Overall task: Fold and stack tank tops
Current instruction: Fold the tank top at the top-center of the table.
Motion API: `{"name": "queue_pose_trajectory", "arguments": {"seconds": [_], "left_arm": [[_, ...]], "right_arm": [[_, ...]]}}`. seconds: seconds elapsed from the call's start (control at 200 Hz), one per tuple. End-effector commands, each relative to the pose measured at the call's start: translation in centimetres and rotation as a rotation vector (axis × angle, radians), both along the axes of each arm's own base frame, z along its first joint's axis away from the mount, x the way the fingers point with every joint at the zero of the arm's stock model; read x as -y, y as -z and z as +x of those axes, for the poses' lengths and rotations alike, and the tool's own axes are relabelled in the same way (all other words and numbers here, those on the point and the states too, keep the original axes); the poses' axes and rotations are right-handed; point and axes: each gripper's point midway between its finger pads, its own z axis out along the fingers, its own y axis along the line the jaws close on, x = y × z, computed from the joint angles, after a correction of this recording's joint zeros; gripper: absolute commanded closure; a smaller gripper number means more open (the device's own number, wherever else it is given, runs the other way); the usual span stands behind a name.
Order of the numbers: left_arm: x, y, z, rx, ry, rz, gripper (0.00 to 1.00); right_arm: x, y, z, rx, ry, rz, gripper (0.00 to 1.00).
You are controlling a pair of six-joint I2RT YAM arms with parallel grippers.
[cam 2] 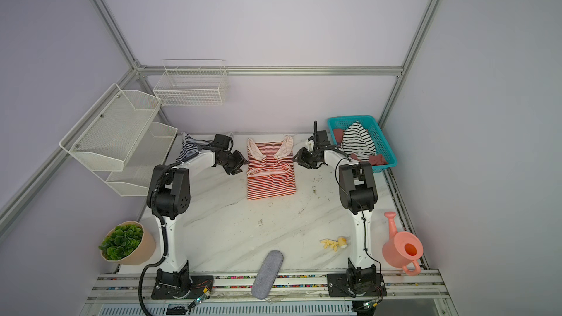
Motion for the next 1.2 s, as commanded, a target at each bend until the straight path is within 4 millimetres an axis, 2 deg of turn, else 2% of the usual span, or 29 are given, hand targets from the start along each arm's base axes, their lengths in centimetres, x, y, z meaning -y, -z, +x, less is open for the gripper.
{"name": "queue_pose_trajectory", "arguments": {"seconds": [0.0, 0.145, 0.275, 0.435, 0.585, 0.775, 0.99, 1.09, 1.195], "left_arm": [[-0.8, -5.4, 1.7, 0.128, -0.027, -0.008, 0.42], [-2.1, -7.1, -1.3, 0.153, -0.014, 0.091, 0.39], [-1.0, -7.2, -5.4, 0.145, 0.061, 0.17, 0.38], [1.9, -4.4, -11.0, 0.056, 0.211, 0.268, 0.38], [3.2, -1.2, -14.4, -0.031, 0.261, 0.286, 0.38], [3.4, 0.3, -15.9, -0.071, 0.259, 0.31, 0.38], [4.0, 2.1, -16.7, -0.106, 0.259, 0.282, 0.38], [4.1, 2.9, -16.9, -0.122, 0.257, 0.277, 0.39], [4.1, 3.3, -16.8, -0.126, 0.243, 0.272, 0.39]], "right_arm": [[0.7, -3.0, -0.9, 0.068, 0.009, -0.02, 0.51], [1.5, -2.1, -4.3, 0.038, -0.005, -0.061, 0.49], [1.7, -0.5, -7.7, -0.004, -0.038, -0.101, 0.46], [1.4, 1.0, -10.8, -0.045, -0.076, -0.13, 0.43], [0.8, 1.8, -12.1, -0.062, -0.096, -0.136, 0.42], [0.0, 2.6, -13.2, -0.081, -0.119, -0.145, 0.41], [-0.8, 4.4, -14.2, -0.119, -0.142, -0.16, 0.41], [-1.1, 5.0, -14.3, -0.132, -0.154, -0.17, 0.42], [-1.1, 5.8, -14.8, -0.154, -0.161, -0.18, 0.48]]}}
